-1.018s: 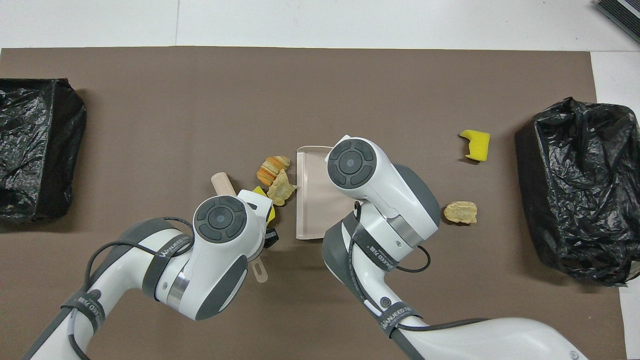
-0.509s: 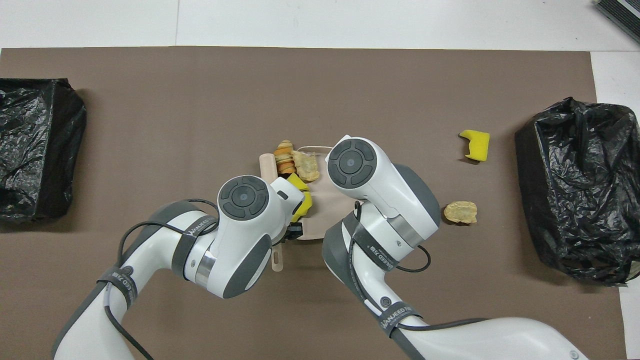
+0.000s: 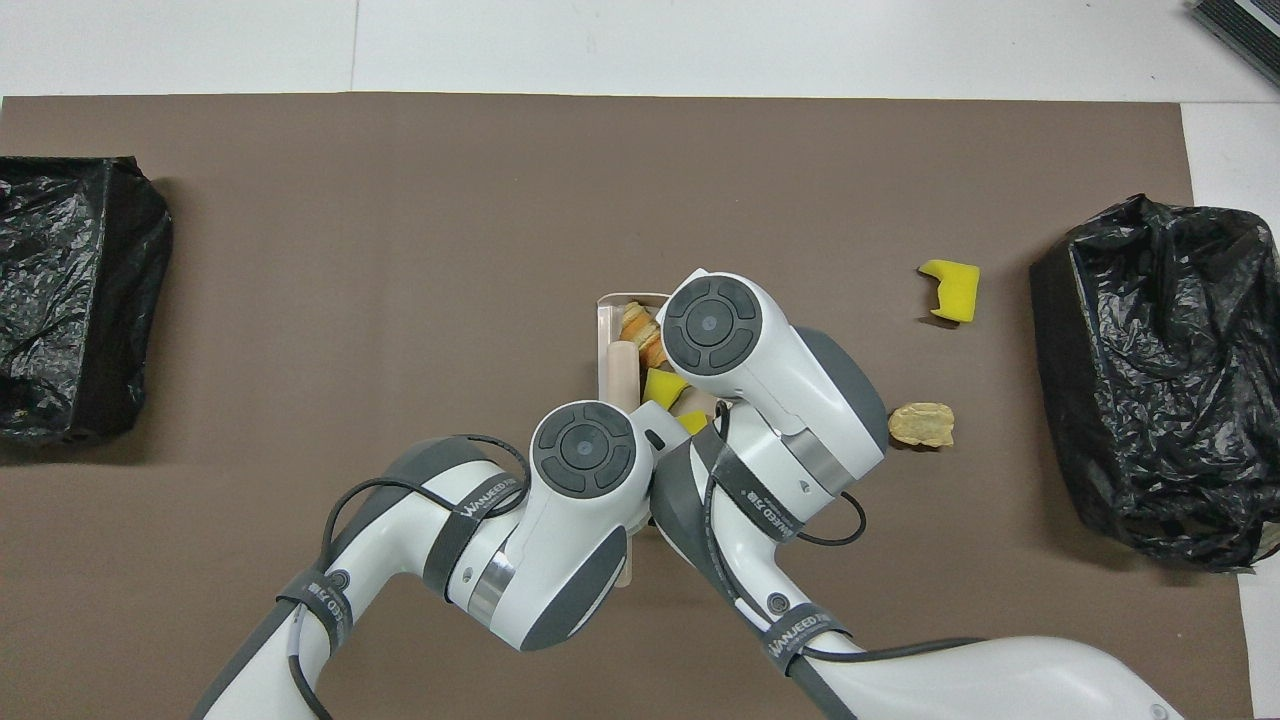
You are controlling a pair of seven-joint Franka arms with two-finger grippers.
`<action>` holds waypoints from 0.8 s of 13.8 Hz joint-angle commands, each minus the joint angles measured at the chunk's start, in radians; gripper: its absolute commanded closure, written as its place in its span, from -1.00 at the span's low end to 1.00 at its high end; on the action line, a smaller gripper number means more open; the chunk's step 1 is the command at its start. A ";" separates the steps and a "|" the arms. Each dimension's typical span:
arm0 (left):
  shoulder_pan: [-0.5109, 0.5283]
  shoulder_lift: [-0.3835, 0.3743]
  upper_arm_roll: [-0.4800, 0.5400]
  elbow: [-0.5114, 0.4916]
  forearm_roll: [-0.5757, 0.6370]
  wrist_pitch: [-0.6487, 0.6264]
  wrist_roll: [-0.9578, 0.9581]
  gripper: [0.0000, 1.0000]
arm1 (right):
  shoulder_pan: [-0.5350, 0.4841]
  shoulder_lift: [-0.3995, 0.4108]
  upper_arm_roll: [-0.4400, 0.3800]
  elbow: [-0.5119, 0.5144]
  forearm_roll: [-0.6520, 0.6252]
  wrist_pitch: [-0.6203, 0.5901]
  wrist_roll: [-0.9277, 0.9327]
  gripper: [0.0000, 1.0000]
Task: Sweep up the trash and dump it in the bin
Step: 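Brush the debris into the dustpan held by the right gripper, then carry the loaded dustpan to the nearby black bag with the right gripper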
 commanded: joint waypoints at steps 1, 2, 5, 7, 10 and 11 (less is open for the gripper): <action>-0.025 -0.050 -0.004 0.025 -0.007 -0.081 -0.032 1.00 | -0.011 -0.008 0.008 -0.015 -0.001 -0.010 -0.013 1.00; -0.025 -0.062 -0.012 0.023 -0.007 -0.090 -0.053 1.00 | -0.011 -0.007 0.008 -0.015 -0.001 -0.010 -0.013 1.00; -0.008 -0.104 0.000 0.022 0.007 -0.159 -0.060 1.00 | -0.013 -0.008 0.008 -0.013 -0.001 -0.018 -0.016 1.00; 0.029 -0.151 0.002 0.017 0.028 -0.211 -0.060 1.00 | -0.022 -0.010 0.008 -0.010 -0.001 -0.021 -0.025 1.00; 0.044 -0.229 0.003 -0.033 0.056 -0.311 -0.073 1.00 | -0.047 -0.022 0.008 -0.010 -0.003 -0.019 -0.055 1.00; 0.053 -0.267 0.003 -0.091 0.078 -0.302 -0.089 1.00 | -0.050 -0.025 0.008 -0.005 -0.003 -0.019 -0.077 1.00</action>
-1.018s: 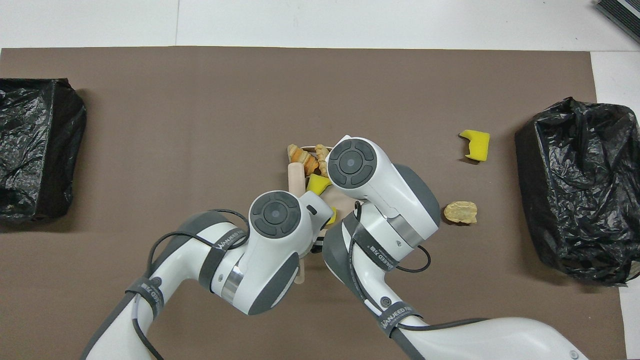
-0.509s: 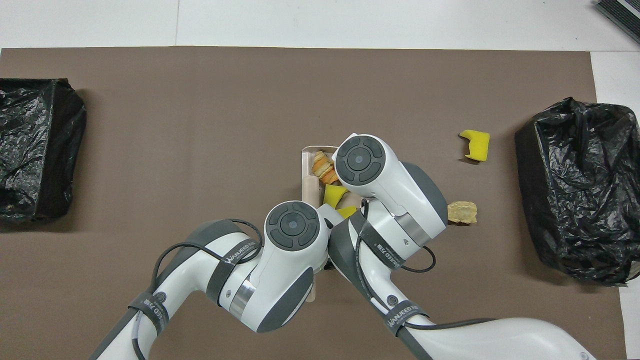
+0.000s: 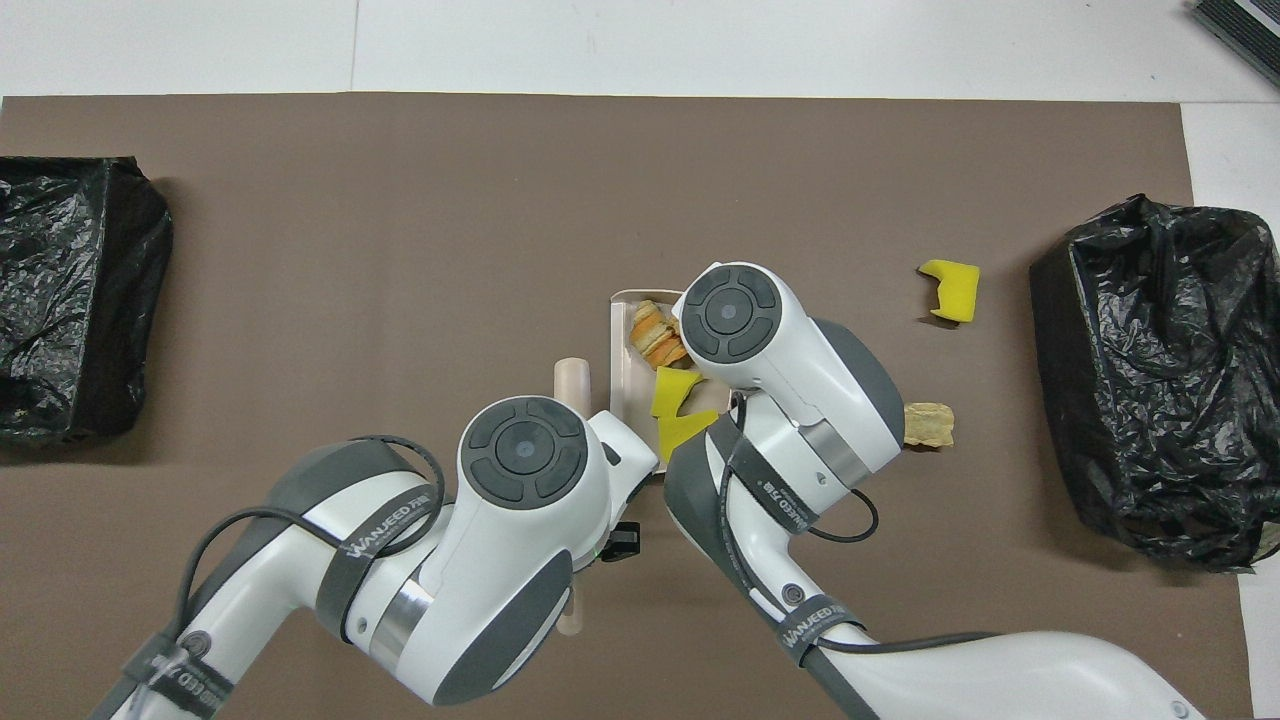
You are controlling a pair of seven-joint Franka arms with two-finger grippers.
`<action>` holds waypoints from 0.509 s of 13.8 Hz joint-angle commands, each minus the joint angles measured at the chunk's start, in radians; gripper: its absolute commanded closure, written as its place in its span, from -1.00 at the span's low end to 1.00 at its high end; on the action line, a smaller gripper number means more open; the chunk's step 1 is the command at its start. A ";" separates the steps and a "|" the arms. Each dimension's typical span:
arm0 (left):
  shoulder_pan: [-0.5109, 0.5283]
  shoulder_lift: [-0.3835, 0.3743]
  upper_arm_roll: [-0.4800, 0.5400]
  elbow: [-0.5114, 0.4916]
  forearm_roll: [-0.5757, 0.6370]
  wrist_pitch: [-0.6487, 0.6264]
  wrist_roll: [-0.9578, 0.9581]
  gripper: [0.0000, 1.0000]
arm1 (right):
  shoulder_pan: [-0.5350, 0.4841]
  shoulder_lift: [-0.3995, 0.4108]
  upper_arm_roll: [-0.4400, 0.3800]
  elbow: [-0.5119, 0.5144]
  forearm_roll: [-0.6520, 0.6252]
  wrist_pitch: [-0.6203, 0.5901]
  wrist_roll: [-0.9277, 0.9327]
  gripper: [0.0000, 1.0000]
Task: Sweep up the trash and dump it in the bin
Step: 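Carry the loaded dustpan to the nearby black bag with the right gripper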
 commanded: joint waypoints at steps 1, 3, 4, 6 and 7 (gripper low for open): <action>0.010 -0.131 -0.007 -0.177 0.044 0.002 -0.039 1.00 | -0.040 -0.027 0.008 -0.004 -0.004 -0.009 -0.075 1.00; 0.000 -0.228 -0.015 -0.318 0.062 0.047 -0.073 1.00 | -0.063 -0.039 0.008 0.001 -0.003 -0.010 -0.118 1.00; -0.008 -0.278 -0.032 -0.396 0.062 0.112 -0.123 1.00 | -0.085 -0.042 0.008 0.002 -0.003 -0.010 -0.141 1.00; -0.043 -0.357 -0.070 -0.509 0.062 0.182 -0.237 1.00 | -0.123 -0.058 0.007 0.009 0.031 -0.010 -0.217 1.00; -0.072 -0.363 -0.070 -0.527 0.062 0.182 -0.251 1.00 | -0.151 -0.059 0.005 0.016 0.057 -0.010 -0.265 1.00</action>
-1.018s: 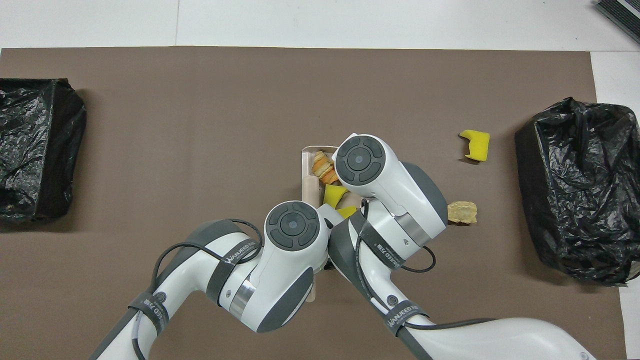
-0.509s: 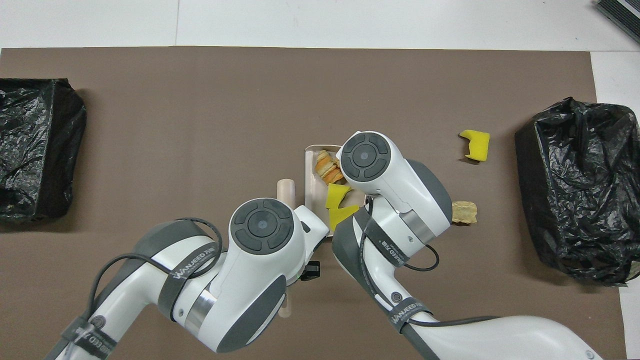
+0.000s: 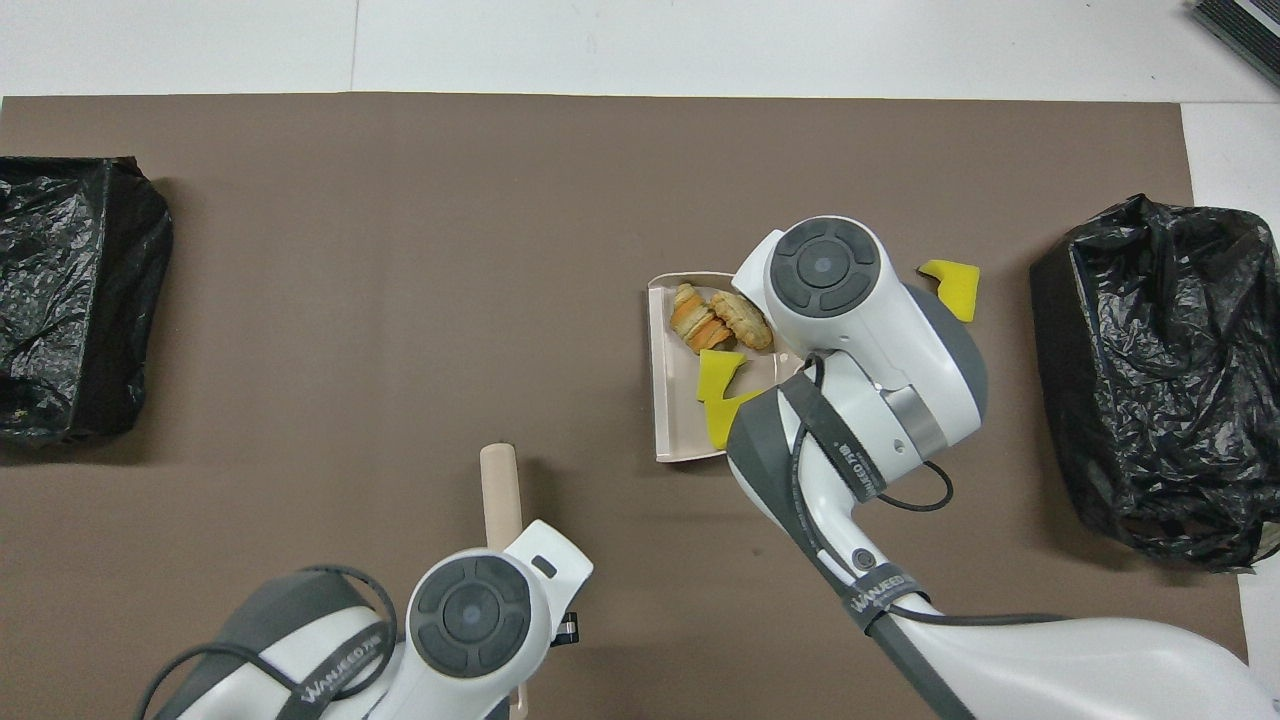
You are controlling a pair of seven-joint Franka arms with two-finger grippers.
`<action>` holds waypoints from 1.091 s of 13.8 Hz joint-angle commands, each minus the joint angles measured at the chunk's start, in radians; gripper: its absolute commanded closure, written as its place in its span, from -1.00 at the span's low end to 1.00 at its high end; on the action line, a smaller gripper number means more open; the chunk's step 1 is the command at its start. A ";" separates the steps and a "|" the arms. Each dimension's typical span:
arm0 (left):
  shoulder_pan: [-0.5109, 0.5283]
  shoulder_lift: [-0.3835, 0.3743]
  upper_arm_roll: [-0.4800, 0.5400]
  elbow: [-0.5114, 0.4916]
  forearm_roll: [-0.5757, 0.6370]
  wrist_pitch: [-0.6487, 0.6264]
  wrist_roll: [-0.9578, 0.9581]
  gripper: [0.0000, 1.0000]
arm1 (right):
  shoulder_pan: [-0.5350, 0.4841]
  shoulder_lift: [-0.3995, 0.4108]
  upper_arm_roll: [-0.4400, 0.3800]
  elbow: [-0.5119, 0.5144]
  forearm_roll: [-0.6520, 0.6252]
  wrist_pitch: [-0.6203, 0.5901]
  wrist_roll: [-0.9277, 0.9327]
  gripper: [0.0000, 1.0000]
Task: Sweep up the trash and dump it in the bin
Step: 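Carry the loaded dustpan to the nearby black bag with the right gripper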
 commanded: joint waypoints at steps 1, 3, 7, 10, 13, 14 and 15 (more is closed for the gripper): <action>-0.087 -0.102 -0.008 -0.134 0.021 0.069 -0.114 1.00 | -0.079 -0.025 0.009 0.019 0.060 -0.013 -0.143 1.00; -0.146 -0.102 -0.010 -0.178 0.021 0.122 -0.124 1.00 | -0.136 -0.033 0.008 0.042 0.067 -0.033 -0.227 1.00; -0.192 -0.090 -0.010 -0.225 0.021 0.198 -0.073 1.00 | -0.268 -0.060 0.009 0.065 0.066 -0.069 -0.370 1.00; -0.188 -0.087 -0.010 -0.225 0.013 0.198 -0.064 1.00 | -0.370 -0.073 0.003 0.094 0.066 -0.066 -0.508 1.00; -0.140 -0.073 -0.007 -0.223 -0.045 0.192 0.077 1.00 | -0.524 -0.073 0.003 0.128 0.049 -0.049 -0.661 1.00; -0.137 -0.067 -0.007 -0.220 -0.047 0.193 0.077 1.00 | -0.568 -0.074 0.002 0.131 0.047 -0.049 -0.700 1.00; -0.129 -0.064 -0.007 -0.220 -0.063 0.195 0.076 1.00 | -0.613 -0.074 0.000 0.154 0.044 -0.049 -0.747 1.00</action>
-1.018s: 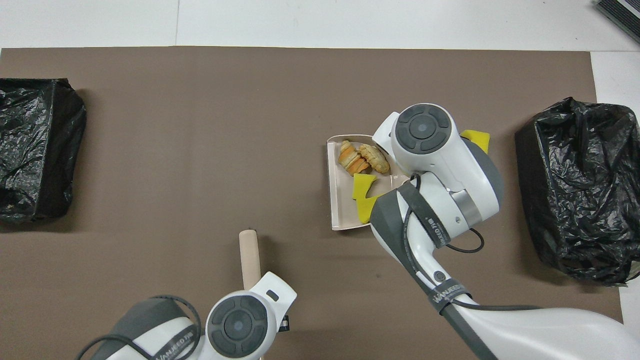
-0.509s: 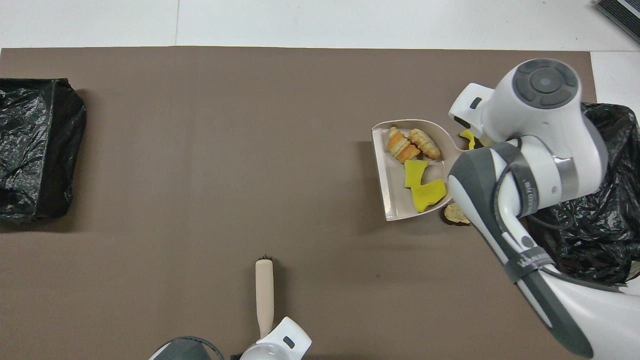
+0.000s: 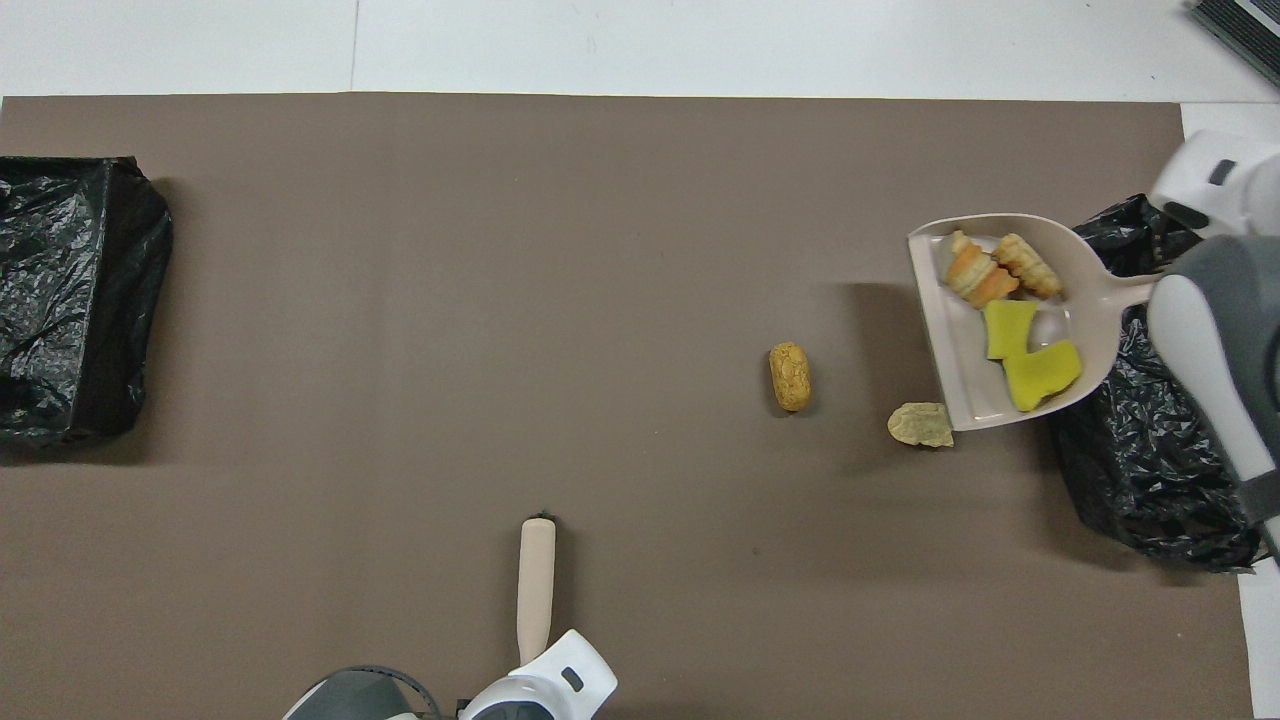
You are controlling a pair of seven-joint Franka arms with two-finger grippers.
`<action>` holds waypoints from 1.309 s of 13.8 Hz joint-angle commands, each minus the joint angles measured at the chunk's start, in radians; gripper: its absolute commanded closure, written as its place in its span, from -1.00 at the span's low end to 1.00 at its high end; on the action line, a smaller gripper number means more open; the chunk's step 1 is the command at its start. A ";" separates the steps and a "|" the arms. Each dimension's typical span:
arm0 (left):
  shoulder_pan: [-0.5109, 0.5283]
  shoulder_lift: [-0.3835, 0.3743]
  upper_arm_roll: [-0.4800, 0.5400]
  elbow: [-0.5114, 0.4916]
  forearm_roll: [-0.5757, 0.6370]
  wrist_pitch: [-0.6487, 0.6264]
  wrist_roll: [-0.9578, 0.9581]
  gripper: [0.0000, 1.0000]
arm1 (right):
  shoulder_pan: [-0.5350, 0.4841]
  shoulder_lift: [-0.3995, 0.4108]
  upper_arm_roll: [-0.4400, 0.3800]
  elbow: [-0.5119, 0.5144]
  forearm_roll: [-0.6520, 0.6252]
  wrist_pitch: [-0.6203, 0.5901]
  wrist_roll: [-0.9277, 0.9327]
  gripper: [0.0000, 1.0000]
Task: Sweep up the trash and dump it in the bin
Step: 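Carry the loaded dustpan to the nearby black bag with the right gripper, then tip the dustpan into the black bag with the right gripper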
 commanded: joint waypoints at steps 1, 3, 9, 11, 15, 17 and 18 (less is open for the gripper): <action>0.035 -0.001 -0.002 -0.017 -0.045 0.020 0.027 1.00 | -0.112 -0.007 0.010 0.043 0.000 -0.002 -0.126 1.00; 0.053 0.005 0.000 -0.013 -0.046 0.014 0.029 0.86 | -0.181 -0.007 0.010 0.059 -0.069 0.002 -0.176 1.00; 0.244 0.118 0.007 0.217 -0.031 -0.052 0.197 -1.00 | -0.194 -0.014 0.011 0.054 -0.400 0.097 -0.106 1.00; 0.335 0.118 0.009 0.313 0.019 -0.138 0.306 -1.00 | -0.114 -0.040 0.011 0.012 -0.552 0.078 -0.014 1.00; 0.539 0.147 0.009 0.485 0.128 -0.190 0.528 -1.00 | -0.066 -0.085 0.011 -0.054 -0.706 0.046 0.192 1.00; 0.625 0.178 0.009 0.588 0.150 -0.231 0.625 -1.00 | -0.065 -0.096 0.013 -0.056 -0.769 0.011 0.263 1.00; 0.648 0.192 0.009 0.648 0.162 -0.276 0.663 -1.00 | -0.065 -0.105 0.014 -0.061 -0.798 0.002 0.302 1.00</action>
